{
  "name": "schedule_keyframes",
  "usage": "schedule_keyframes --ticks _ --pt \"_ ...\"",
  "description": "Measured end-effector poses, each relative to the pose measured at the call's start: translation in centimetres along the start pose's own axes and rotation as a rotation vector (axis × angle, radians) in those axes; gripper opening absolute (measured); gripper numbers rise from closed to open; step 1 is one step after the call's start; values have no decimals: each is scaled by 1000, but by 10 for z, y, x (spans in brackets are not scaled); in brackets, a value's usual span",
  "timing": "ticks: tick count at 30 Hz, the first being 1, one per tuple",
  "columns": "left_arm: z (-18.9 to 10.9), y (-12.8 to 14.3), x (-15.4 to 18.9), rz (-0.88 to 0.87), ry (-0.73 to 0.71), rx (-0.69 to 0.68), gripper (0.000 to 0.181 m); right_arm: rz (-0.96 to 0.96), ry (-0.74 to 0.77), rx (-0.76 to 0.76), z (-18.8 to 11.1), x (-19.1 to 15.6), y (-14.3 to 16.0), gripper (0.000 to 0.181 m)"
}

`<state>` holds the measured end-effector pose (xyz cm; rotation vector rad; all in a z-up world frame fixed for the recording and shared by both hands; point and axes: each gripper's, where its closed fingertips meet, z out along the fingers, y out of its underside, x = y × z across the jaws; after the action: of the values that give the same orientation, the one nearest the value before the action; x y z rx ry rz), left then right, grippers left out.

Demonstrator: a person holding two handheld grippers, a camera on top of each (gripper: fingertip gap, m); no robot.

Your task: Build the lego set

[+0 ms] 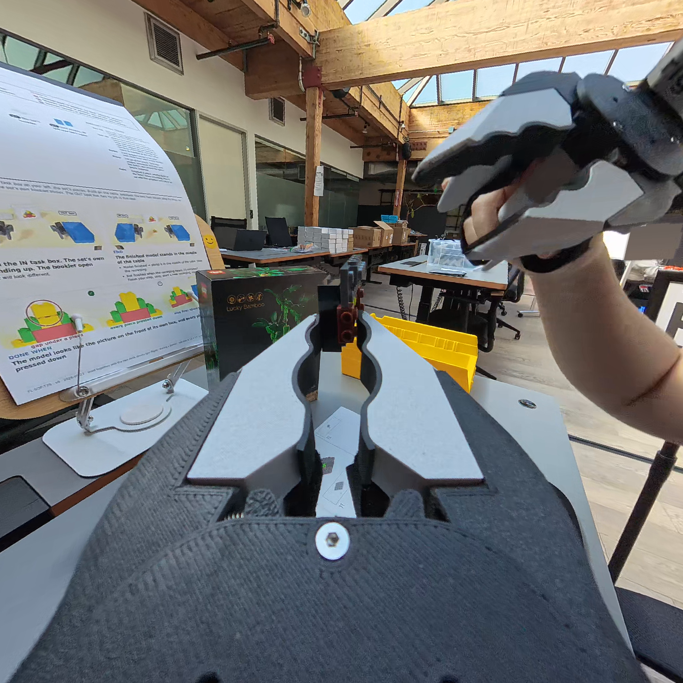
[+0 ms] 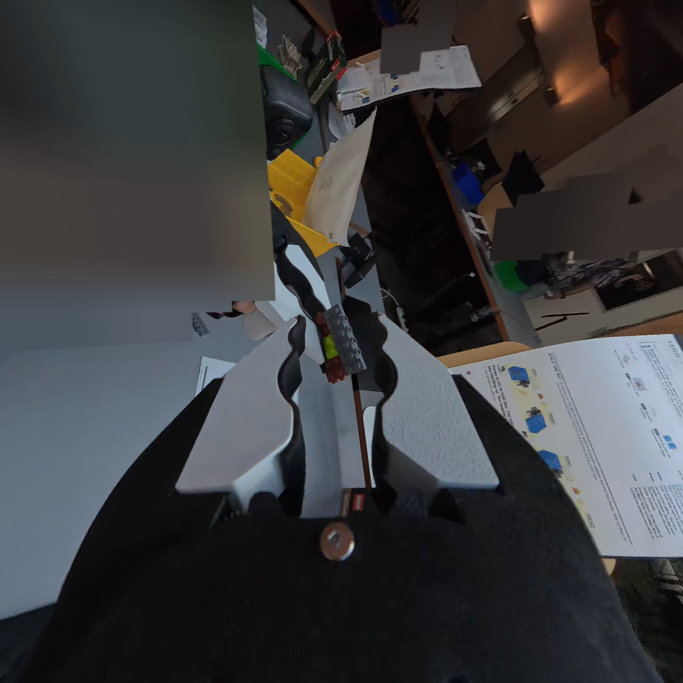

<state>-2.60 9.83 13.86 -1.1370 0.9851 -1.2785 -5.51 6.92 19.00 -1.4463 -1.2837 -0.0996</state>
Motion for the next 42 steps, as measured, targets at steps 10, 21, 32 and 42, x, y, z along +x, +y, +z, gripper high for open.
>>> schedule_keyframes --ticks 10,21,32,42 --pt "19 -3 8 31 21 22 15 -114 -479 -478 -9 10 15 34" --pt "9 -13 25 246 -40 55 15 -292 -496 -540 -4 -1 20 42" --pt "8 -11 23 269 -91 70 15 -244 -616 -614 5 -15 31 33" --pt "7 -13 23 309 -120 74 15 -246 -610 -596 7 -14 32 22"
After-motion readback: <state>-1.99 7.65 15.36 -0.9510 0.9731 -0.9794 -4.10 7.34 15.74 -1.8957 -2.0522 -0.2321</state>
